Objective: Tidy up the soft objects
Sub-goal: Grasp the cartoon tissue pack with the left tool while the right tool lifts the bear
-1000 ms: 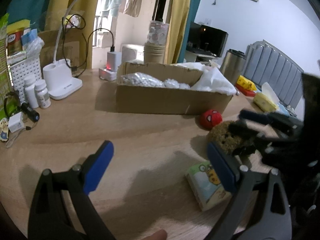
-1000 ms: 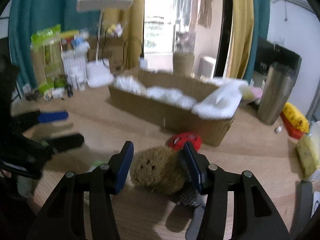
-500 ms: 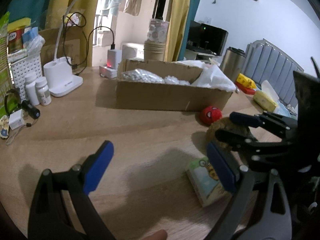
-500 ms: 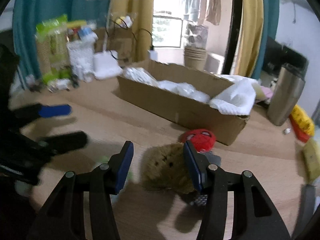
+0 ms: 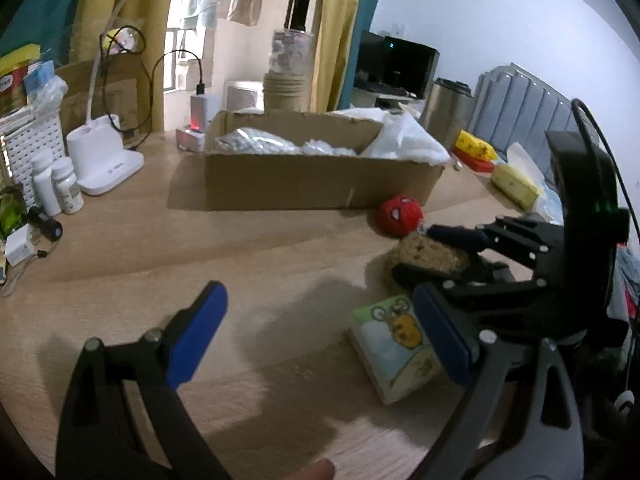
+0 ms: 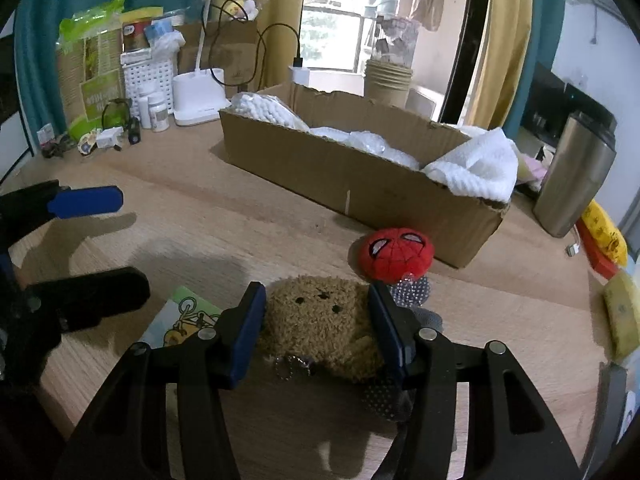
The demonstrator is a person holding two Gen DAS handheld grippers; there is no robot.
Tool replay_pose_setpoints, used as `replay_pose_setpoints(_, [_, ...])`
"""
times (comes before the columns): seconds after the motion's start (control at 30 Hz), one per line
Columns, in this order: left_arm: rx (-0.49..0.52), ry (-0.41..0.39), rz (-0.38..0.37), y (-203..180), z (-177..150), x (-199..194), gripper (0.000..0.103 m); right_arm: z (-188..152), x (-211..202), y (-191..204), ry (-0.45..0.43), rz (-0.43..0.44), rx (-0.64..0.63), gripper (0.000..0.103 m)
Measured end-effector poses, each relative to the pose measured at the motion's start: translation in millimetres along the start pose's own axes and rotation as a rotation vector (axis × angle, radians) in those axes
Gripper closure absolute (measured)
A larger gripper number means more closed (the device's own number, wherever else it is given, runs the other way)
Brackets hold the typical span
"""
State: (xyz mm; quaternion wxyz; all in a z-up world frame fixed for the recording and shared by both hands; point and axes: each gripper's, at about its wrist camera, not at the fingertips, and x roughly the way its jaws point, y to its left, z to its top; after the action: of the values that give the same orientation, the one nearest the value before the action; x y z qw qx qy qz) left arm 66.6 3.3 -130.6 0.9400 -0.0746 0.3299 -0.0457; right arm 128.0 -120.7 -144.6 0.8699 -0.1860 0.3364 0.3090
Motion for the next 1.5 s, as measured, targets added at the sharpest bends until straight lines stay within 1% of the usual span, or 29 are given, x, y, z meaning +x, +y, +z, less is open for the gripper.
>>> replay_pose_setpoints(0.13, [0.004, 0.007, -0.004, -1.9, -1.7, 0.6, 0.008, -1.6, 0.9, -2.3, 0.006, 0.016, 0.011, 0.046])
replay_pose_setpoints(0.23, [0.007, 0.005, -0.006, -2.8, -1.8, -0.7, 0.008, -2.2, 3.1, 3.9, 0.019, 0.012, -0.02, 0.04])
replay_pose_setpoints(0.3, [0.008, 0.003, -0.005, -3.7, -2.0, -1.4, 0.008, -2.1, 4.2, 8.0, 0.023, 0.001, -0.039, 0.039])
replay_pose_setpoints(0.37, [0.008, 0.002, -0.004, -4.1, -2.3, -1.9, 0.008, -2.1, 3.6, 6.0, 0.019, 0.013, -0.031, 0.039])
replay_pose_setpoints(0.43, [0.006, 0.003, -0.001, -3.3, -2.8, -2.0, 0.008, -2.5, 2.0, 2.6, 0.011, 0.018, -0.016, 0.051])
replay_pose_setpoints(0.47, [0.005, 0.004, 0.0, -3.5, -2.9, -1.9, 0.008, -2.7, 0.4, 1.4, 0.003, 0.018, -0.01, 0.054])
replay_pose_setpoints(0.5, [0.005, 0.008, 0.002, -3.0, -3.1, -1.4, 0.008, -3.0, -1.5, -0.1, -0.006, 0.019, -0.003, 0.06])
replay_pose_setpoints(0.53, [0.004, 0.01, 0.003, -2.9, -3.3, -1.3, 0.008, -3.3, -3.6, -1.5, -0.015, 0.022, 0.005, 0.063])
replay_pose_setpoints(0.63, [0.008, 0.014, -0.001, -3.7, -3.7, -1.1, 0.008, -3.3, -11.0, -7.1, -0.048, 0.043, 0.038, 0.067])
replay_pose_setpoints(0.77, [0.022, 0.021, -0.016, -8.9, -3.9, 0.6, 0.008, 0.5, -26.1, -13.0, -0.091, 0.044, 0.056, 0.069])
replay_pose_setpoints(0.83, [0.035, 0.03, -0.032, -14.3, -3.4, 3.2, 0.008, 2.8, -34.2, -16.9, -0.117, 0.033, 0.062, 0.069])
replay_pose_setpoints(0.97, [0.077, 0.07, -0.079, -31.0, -3.0, 13.0, 0.008, 5.9, -51.4, -28.3, -0.158, 0.048, 0.091, 0.069])
replay_pose_setpoints(1.1, [0.126, 0.121, -0.07, -44.9, -5.6, 24.1, 0.008, 6.4, -67.2, -33.5, -0.199, 0.03, 0.093, 0.068])
replay_pose_setpoints(1.23, [0.148, 0.149, -0.046, -48.4, -7.4, 28.6, 0.009, 4.5, -78.9, -38.7, -0.231, 0.016, 0.088, 0.068])
replay_pose_setpoints(1.3, [0.154, 0.15, -0.048, -49.0, -8.5, 27.5, 0.019, 4.3, -80.4, -41.1, -0.24, 0.011, 0.093, 0.068])
replay_pose_setpoints(1.37, [0.175, 0.156, -0.041, -52.0, -9.9, 27.6, 0.035, 3.7, -82.5, -44.4, -0.248, 0.005, 0.098, 0.068])
replay_pose_setpoints(1.4, [0.188, 0.163, -0.034, -53.2, -11.1, 28.0, 0.038, 2.9, -83.2, -45.1, -0.251, 0.002, 0.097, 0.068])
replay_pose_setpoints(1.5, [0.2, 0.175, -0.038, -53.4, -14.8, 28.0, 0.039, 1.5, -84.3, -46.5, -0.258, -0.002, 0.095, 0.068])
